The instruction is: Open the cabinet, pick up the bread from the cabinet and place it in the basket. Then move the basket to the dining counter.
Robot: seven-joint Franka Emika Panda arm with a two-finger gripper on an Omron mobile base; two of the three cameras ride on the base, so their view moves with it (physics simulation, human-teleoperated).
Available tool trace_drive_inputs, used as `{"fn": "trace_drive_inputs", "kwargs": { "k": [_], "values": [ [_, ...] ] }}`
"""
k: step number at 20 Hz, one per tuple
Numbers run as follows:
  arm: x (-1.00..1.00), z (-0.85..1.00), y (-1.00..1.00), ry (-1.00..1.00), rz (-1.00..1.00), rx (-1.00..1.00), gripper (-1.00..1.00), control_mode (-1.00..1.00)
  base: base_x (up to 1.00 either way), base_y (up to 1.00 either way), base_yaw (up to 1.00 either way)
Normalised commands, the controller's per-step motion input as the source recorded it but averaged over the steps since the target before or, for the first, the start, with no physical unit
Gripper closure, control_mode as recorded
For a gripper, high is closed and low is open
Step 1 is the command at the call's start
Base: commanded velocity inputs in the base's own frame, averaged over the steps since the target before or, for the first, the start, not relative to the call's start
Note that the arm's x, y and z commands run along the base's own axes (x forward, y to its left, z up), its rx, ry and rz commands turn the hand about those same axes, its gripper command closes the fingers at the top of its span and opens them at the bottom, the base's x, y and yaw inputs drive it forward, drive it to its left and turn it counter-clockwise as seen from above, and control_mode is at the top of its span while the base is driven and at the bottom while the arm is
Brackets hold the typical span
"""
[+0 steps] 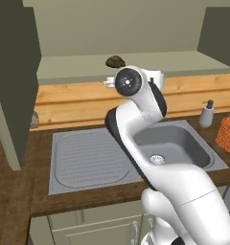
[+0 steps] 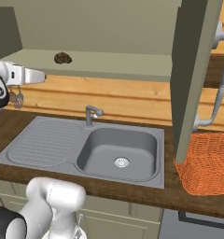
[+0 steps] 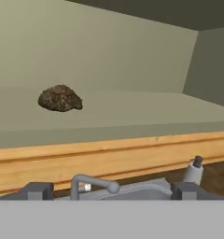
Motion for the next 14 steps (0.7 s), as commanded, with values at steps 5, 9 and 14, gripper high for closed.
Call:
{"fn": "trace_drive_inputs", "kwargs": {
  "k": [5, 9, 14],
  "values": [
    [0.36, 0.22, -0.36, 0.05, 0.02, 0.12, -1.0, -1.0, 0.0, 0.0, 0.0],
    [0.4, 0.35, 0.0, 0.24, 0.09, 0.15, -1.0, -1.0, 0.0, 0.0, 0.0],
    [0.4, 0.15, 0.0, 0.15, 0.07, 0.13, -1.0, -1.0, 0.0, 0.0, 0.0]
  ]
}}
